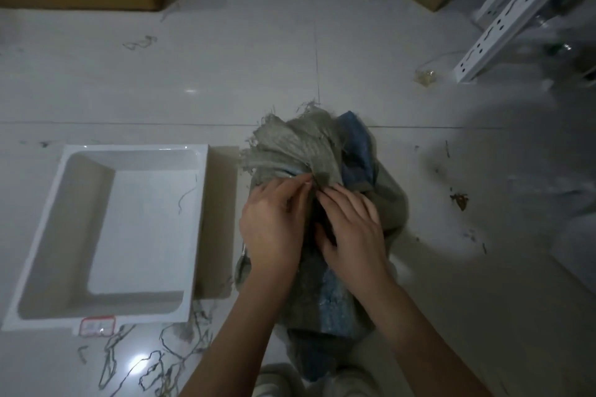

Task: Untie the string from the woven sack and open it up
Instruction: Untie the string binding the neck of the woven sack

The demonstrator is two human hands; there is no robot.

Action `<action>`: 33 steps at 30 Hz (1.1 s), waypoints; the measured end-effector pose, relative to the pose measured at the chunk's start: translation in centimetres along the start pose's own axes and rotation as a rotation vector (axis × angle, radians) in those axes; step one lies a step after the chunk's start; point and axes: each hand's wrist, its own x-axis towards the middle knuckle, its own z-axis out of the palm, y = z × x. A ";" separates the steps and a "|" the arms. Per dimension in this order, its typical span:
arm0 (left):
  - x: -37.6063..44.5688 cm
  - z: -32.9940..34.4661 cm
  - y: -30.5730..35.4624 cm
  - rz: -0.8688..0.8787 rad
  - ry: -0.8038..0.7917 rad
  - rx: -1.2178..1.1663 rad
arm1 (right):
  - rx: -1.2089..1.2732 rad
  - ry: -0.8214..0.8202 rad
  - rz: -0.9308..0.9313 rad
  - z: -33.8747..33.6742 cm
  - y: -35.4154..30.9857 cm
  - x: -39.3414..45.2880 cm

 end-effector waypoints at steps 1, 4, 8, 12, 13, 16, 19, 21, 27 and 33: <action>0.0 -0.3 -0.1 -0.029 0.001 -0.055 | -0.025 -0.019 0.026 0.0 0.0 0.0; 0.1 -1.2 -0.5 -0.219 -0.007 -0.364 | -0.109 -0.070 0.079 0.2 0.3 -0.3; 0.8 -2.5 -1.2 -0.542 0.164 -0.710 | -0.183 -0.126 0.160 0.4 0.6 -0.9; 1.3 -3.5 -1.3 -0.612 0.169 -0.842 | -0.065 0.037 0.277 -1.4 -0.9 -0.4; 1.2 -3.5 -1.2 -0.637 0.188 -0.882 | 0.102 0.099 0.301 -2.2 -2.0 -0.1; 0.9 -3.6 -0.9 -0.752 0.290 -1.024 | 0.886 -0.053 0.635 -3.0 -5.5 1.2; 0.6 -3.8 -1.2 -0.847 0.367 -1.087 | 1.382 -0.122 1.085 -2.3 -7.0 2.2; 0.5 -4.2 -1.2 -0.851 0.377 -1.096 | 1.588 -0.141 1.185 -2.6 -7.5 2.8; 1.2 -6.2 -3.1 -0.841 0.440 -1.073 | 1.604 -0.186 0.965 -3.2 -11.1 6.2; 3.4 -10.7 -11.5 -0.739 0.183 -0.576 | 1.077 -0.320 0.512 2.6 -18.0 12.0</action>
